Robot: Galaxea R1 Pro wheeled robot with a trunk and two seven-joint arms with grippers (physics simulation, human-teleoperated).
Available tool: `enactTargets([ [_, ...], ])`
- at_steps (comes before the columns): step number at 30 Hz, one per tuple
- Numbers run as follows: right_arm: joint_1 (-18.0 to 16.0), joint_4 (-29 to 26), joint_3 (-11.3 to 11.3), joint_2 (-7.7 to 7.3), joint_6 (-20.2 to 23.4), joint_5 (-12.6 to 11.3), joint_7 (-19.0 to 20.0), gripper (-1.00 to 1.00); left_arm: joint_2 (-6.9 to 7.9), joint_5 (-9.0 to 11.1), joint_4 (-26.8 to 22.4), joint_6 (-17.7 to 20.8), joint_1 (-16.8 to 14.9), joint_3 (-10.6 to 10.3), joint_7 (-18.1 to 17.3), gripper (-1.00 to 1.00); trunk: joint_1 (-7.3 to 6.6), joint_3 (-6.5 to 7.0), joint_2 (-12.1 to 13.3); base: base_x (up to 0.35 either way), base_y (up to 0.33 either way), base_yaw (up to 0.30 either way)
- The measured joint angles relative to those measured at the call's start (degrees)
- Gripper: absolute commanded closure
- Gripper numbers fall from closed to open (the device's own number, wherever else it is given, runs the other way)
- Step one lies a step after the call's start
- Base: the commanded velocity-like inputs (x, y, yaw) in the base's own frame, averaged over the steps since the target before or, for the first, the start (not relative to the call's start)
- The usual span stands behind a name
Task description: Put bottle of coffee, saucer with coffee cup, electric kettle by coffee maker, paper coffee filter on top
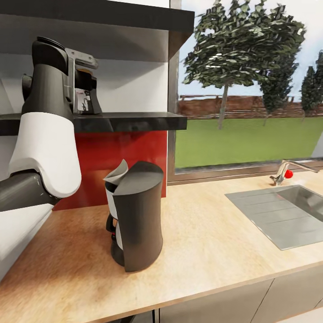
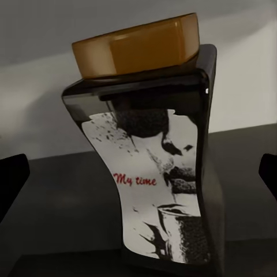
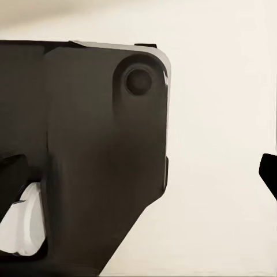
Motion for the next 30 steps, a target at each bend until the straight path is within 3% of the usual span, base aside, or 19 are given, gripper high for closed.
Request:
enactTargets([
  [20,0.0,0.6,0.0,-0.23,0.0,0.0,0.0,-1.00,0.06,0.0,0.0,0.0,0.4,0.0,0.0,-1.00,-0.01,0.00,0.0,0.027,0.010,0.000],
  [30,0.0,0.6,0.0,-0.23,0.0,0.0,0.0,-1.00,0.10,0.1,0.0,-0.1,2.7,0.0,0.0,-1.00,0.00,0.00,0.0,0.024,0.000,0.000],
])
